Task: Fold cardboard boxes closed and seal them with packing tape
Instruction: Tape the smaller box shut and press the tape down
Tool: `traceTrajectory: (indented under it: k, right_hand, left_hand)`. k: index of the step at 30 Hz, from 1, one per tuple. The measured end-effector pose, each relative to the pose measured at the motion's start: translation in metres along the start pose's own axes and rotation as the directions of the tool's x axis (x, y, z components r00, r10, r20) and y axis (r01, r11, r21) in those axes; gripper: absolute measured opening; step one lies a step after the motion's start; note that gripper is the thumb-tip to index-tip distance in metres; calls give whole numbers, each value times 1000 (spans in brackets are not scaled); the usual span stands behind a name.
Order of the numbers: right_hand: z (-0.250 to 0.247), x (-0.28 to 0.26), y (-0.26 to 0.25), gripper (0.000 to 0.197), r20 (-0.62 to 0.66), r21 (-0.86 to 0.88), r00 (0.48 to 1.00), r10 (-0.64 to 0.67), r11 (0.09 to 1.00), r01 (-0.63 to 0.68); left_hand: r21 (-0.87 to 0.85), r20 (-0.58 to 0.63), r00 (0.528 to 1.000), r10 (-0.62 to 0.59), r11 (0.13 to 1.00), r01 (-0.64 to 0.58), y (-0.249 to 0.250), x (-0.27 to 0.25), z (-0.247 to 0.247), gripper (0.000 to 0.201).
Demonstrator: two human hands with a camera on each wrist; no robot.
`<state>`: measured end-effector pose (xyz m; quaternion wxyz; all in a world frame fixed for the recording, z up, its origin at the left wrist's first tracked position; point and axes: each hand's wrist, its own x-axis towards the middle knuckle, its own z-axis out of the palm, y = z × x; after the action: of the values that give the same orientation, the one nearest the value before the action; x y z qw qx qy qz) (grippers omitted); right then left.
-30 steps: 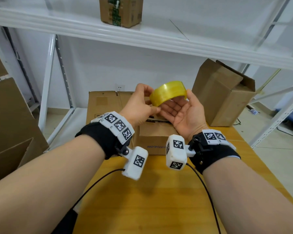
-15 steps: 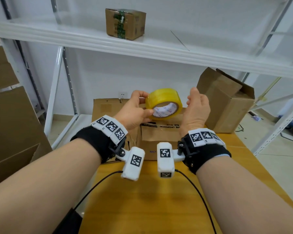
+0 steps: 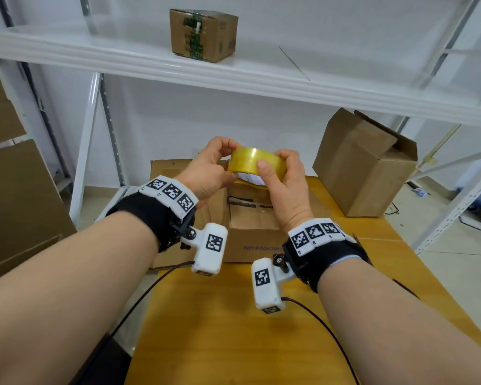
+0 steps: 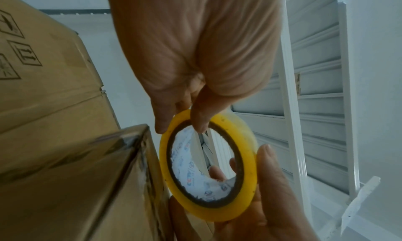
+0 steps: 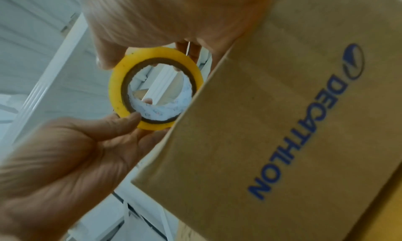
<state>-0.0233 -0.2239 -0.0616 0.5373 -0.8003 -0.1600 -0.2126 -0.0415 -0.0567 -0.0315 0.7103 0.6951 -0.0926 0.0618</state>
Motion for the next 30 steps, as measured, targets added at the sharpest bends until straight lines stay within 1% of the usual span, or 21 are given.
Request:
traceTrajectory:
  k: [2, 3, 7, 9, 12, 16, 20, 23, 27, 30]
  right_hand:
    - [1, -2, 2, 43, 41, -84, 999, -28, 996, 31]
    - [2, -3, 2, 41, 65, -122, 998, -27, 992, 35]
    - [2, -2, 3, 51, 118, -137, 993, -12, 990, 28]
    - [2, -3, 1, 47, 126, -144, 992, -25, 989, 43]
    - [3, -6, -2, 31, 157, -179, 987, -23, 983, 51]
    - [3, -5, -2, 25, 195, -208, 981, -14, 977, 55]
    - [6, -3, 5, 19, 189, -174, 982, -17, 983, 50]
    - [10, 0, 12, 36, 171, -167, 985, -26, 984, 55]
    - [9, 1, 13, 43, 170, -164, 985, -17, 985, 46]
    - [10, 2, 16, 61, 173, -165, 985, -8, 986, 37]
  left_hand:
    - [9, 12, 1000, 17, 1000, -17, 2, 1, -3, 59]
    - [12, 16, 1000, 25, 1000, -25, 3, 2, -4, 59]
    - [10, 30, 999, 41, 999, -41, 3, 5, -8, 66]
    - [25, -2, 999, 32, 999, -32, 0, 7, -9, 68]
    - [34, -75, 997, 1, 999, 1, -2, 8, -8, 69]
    - [-5, -88, 996, -26, 1000, 26, -2, 5, -5, 61]
    - [-28, -131, 991, -40, 999, 37, -5, 4, -8, 64]
    - [-32, -144, 989, -38, 999, 34, -4, 2, -10, 59]
    - [-38, -161, 986, -42, 999, 37, 1, 0, -7, 54]
    - [-47, -172, 984, -41, 998, 33, 5, -2, -6, 52]
